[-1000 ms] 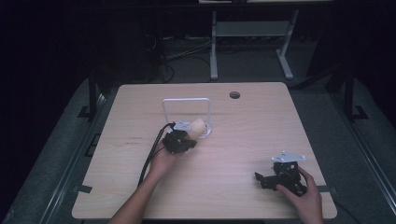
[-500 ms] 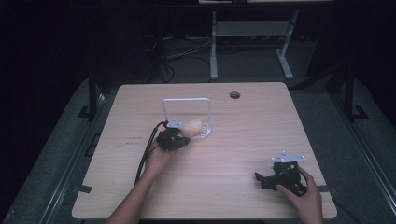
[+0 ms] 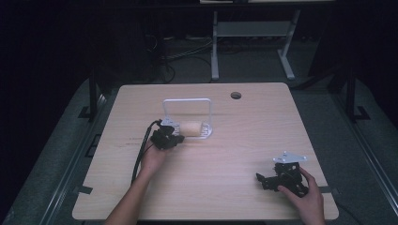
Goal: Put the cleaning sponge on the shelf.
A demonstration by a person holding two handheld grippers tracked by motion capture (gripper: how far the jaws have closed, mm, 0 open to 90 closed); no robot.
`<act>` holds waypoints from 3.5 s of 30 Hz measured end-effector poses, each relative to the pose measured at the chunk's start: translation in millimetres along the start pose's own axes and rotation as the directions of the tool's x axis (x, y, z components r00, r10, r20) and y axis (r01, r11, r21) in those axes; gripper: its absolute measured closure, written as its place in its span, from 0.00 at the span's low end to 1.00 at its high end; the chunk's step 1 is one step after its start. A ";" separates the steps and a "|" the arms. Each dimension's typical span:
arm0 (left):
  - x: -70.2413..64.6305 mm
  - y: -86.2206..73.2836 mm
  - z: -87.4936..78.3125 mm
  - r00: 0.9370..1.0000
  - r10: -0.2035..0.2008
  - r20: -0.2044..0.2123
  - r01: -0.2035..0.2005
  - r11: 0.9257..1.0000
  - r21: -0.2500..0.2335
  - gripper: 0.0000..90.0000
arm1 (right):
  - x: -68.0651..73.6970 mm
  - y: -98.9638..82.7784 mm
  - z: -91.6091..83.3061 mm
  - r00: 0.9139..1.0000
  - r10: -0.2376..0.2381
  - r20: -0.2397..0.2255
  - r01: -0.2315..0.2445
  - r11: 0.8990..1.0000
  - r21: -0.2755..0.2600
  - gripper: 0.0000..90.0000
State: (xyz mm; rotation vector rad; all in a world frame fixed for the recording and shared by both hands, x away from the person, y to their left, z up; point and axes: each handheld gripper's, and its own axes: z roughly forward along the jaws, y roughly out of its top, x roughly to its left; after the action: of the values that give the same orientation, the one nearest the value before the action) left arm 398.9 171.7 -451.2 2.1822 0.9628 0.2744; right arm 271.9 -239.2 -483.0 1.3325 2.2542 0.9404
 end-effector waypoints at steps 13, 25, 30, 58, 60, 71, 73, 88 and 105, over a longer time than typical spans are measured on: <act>1.5 -1.4 -1.8 1.000 -0.005 0.002 0.005 1.000 0.003 1.00 | 0.0 0.0 0.0 1.000 0.000 0.000 0.000 1.000 0.000 0.01; -2.8 -5.0 -13.0 1.000 -0.013 0.011 0.013 1.000 -0.006 1.00 | 0.0 0.0 0.0 1.000 0.000 0.000 0.000 1.000 0.000 0.01; -3.3 -9.1 -23.3 1.000 -0.015 0.007 0.015 1.000 -0.009 0.98 | 0.0 0.0 0.0 1.000 0.000 0.000 0.000 1.000 0.000 0.01; -11.2 -27.1 -51.2 0.998 0.019 -0.059 -0.019 1.000 -0.005 0.24 | 0.0 0.0 0.0 1.000 0.000 0.000 0.000 1.000 0.000 0.01; -11.1 -30.0 -54.3 0.998 0.021 -0.061 -0.022 1.000 -0.004 0.23 | 0.0 0.0 0.0 1.000 0.000 0.000 0.000 1.000 0.000 0.01; -8.0 -48.3 -71.7 0.996 0.013 -0.084 -0.014 1.000 -0.020 0.21 | 0.0 0.0 0.0 1.000 0.000 0.000 0.000 1.000 0.000 0.01; -7.3 -50.6 -74.4 0.996 0.011 -0.088 -0.013 1.000 -0.024 0.20 | 0.0 0.0 0.0 1.000 0.000 0.000 0.000 1.000 0.000 0.01; -7.1 -85.6 -99.3 0.993 -0.018 -0.116 0.014 0.999 -0.037 0.20 | 0.0 0.0 0.0 1.000 0.000 0.000 0.000 1.000 0.000 0.01; -17.5 -122.6 -116.8 0.991 -0.010 -0.134 0.004 0.999 -0.042 0.19 | 0.2 0.0 0.0 1.000 0.002 -0.001 -0.002 1.000 -0.001 0.01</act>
State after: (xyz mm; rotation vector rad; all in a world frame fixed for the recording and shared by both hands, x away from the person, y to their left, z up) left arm 265.7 277.9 -451.1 2.1441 1.0292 0.4385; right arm 271.8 -239.0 -483.0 1.3350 2.2533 0.9426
